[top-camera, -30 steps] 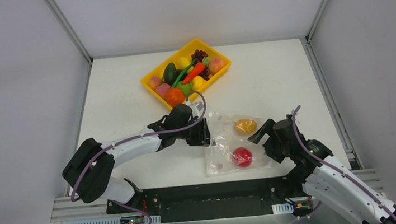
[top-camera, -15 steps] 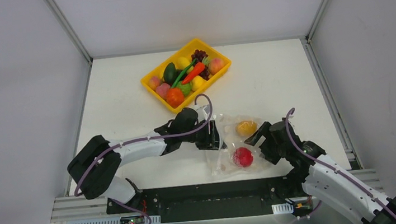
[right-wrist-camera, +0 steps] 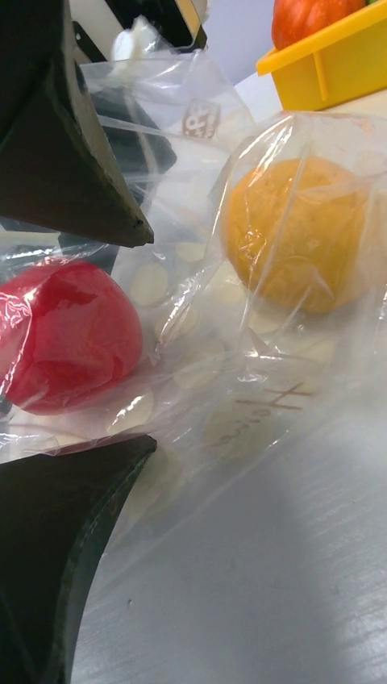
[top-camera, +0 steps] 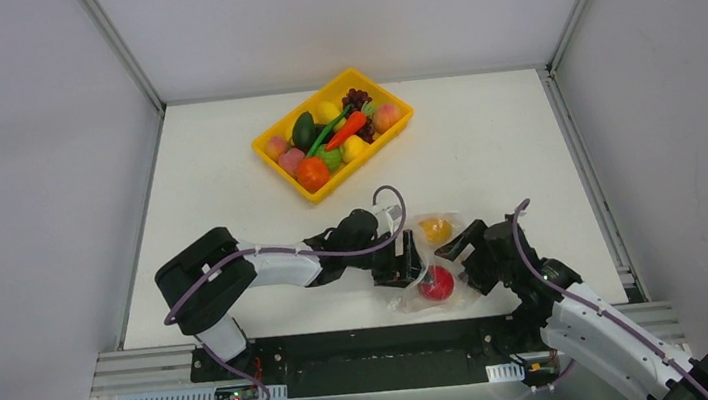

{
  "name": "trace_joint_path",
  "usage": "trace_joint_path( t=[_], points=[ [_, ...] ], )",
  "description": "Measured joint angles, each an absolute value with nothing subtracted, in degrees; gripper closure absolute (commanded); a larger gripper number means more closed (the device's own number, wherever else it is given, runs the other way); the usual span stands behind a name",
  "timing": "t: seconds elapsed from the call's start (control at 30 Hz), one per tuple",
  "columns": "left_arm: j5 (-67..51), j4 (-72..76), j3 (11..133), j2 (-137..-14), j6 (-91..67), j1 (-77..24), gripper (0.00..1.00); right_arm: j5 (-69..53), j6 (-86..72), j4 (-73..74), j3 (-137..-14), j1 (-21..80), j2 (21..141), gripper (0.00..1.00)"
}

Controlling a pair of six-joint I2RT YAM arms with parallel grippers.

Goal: Open the zip-top bag and remove the fake food

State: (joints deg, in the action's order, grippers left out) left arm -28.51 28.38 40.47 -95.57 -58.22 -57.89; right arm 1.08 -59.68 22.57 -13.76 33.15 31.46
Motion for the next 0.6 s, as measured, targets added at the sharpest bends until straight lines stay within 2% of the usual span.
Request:
trace_joint_path(
  t=[0.03,0.07,0.37,0.47,0.6],
  points=[
    [-28.5,29.1,40.5,-95.6,-58.6,-58.2,0.03,1.0,-59.9,22.4,-13.6,33.1,31.2,0.12],
    [-28.5,29.7,40.5,-95.6,-59.2,-58.4,0.01,1.0,-60.2,22.1,-13.3,33.1,31.0,0.12],
    [-27.9,32.4,40.8,-97.8,-62.1,-60.3,0.01,-0.8,-62.1,19.3,-12.0,33.3,30.9,0.14],
    [-27.0,32.5,41.2,-99.0,-62.4,-60.8,0.04,-1.0,-62.6,18.3,-11.6,33.7,30.9,0.15],
    [-26.0,33.2,41.6,-100.2,-63.2,-61.1,0.19,-1.0,-63.0,17.3,-11.3,34.2,31.2,0.15]
  ],
)
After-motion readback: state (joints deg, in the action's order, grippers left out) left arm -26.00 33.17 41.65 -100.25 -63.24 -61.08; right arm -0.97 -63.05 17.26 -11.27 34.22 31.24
